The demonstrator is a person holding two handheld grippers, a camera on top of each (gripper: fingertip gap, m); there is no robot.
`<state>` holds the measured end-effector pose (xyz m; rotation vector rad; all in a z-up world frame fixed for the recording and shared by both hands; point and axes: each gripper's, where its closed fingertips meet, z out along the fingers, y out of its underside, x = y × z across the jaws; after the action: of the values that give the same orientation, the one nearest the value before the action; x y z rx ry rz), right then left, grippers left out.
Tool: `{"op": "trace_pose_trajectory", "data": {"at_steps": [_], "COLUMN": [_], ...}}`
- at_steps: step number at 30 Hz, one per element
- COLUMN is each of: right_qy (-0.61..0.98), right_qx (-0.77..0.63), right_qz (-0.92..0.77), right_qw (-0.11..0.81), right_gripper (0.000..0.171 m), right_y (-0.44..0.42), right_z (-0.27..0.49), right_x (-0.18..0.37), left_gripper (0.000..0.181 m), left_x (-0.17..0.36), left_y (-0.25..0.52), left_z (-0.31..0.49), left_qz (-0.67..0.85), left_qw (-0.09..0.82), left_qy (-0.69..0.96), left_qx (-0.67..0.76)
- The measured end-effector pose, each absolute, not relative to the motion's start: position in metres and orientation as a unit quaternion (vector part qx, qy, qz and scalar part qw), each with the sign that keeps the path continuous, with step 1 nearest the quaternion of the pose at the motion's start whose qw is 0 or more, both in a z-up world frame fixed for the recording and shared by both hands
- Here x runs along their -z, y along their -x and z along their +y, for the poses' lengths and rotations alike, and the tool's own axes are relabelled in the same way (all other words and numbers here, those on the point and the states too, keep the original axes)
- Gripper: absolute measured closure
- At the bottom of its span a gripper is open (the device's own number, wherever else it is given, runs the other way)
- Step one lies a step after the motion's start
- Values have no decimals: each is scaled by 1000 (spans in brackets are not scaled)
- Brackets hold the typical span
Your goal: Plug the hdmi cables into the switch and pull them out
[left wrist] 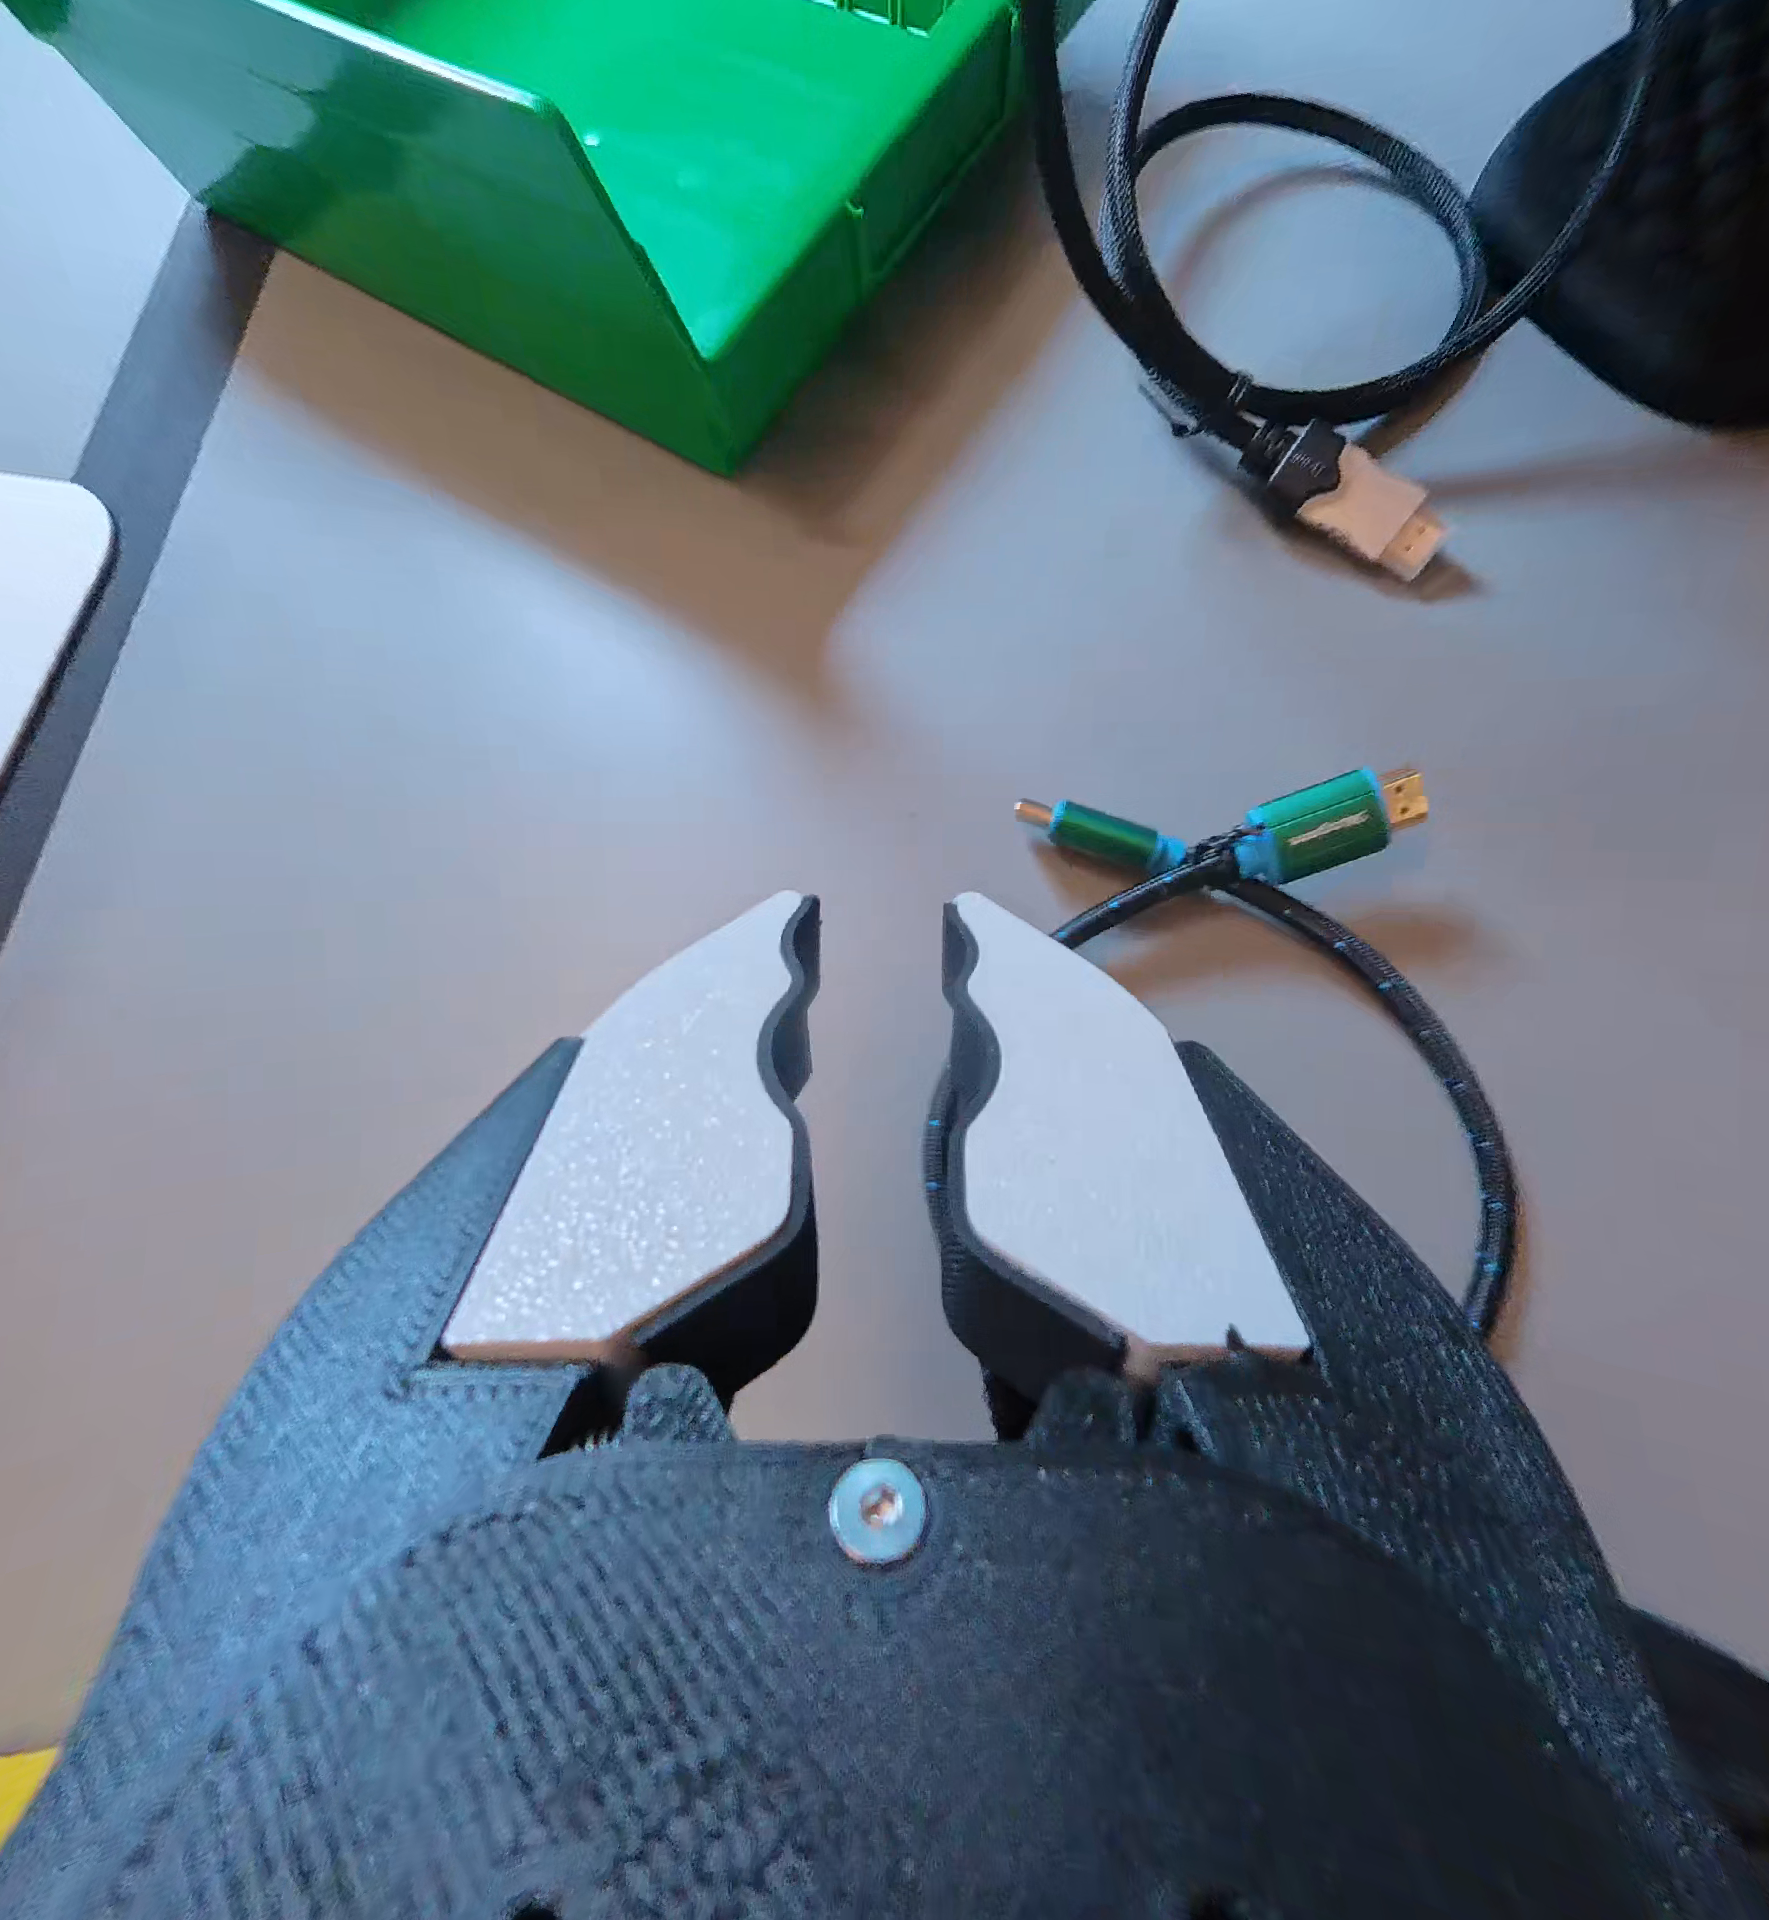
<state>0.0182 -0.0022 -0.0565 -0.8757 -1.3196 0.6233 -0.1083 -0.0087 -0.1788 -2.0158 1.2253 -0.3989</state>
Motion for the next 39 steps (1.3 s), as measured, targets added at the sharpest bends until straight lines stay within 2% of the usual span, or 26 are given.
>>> {"op": "trace_pose_trajectory", "data": {"at_steps": [8, 14, 18, 24, 32, 35, 39], "right_qy": [413, 416, 420, 424, 428, 429, 430], "right_qx": [-265, -258, -260, -259, -262, -262, -260], "right_qz": [-576, -576, -574, -575, -574, -574, -574], "right_qw": [654, 655, 653, 650, 647, 646, 647], "right_gripper": [156, 156, 156, 156, 156, 156, 156], "right_y": [-19, -18, -18, -16, -15, -15, -16], "right_z": [10, 11, 12, 14, 14, 14, 15], "right_x": [65, 66, 67, 70, 72, 72, 72], "left_gripper": [150, 151, 148, 146, 153, 152, 148], "left_x": [217, 222, 232, 240, 240, 238, 224], "left_y": [82, 61, 58, 66, 72, 68, 61], "left_z": [-57, -56, -54, -45, -38, -42, -52], "left_qz": [493, 575, 604, 584, 573, 558, 441], "left_qw": [301, 353, 355, 351, 359, 353, 316], "left_qy": [802, 733, 711, 730, 735, 745, 800], "left_qx": [154, 89, 56, 64, 56, 92, 255]}}
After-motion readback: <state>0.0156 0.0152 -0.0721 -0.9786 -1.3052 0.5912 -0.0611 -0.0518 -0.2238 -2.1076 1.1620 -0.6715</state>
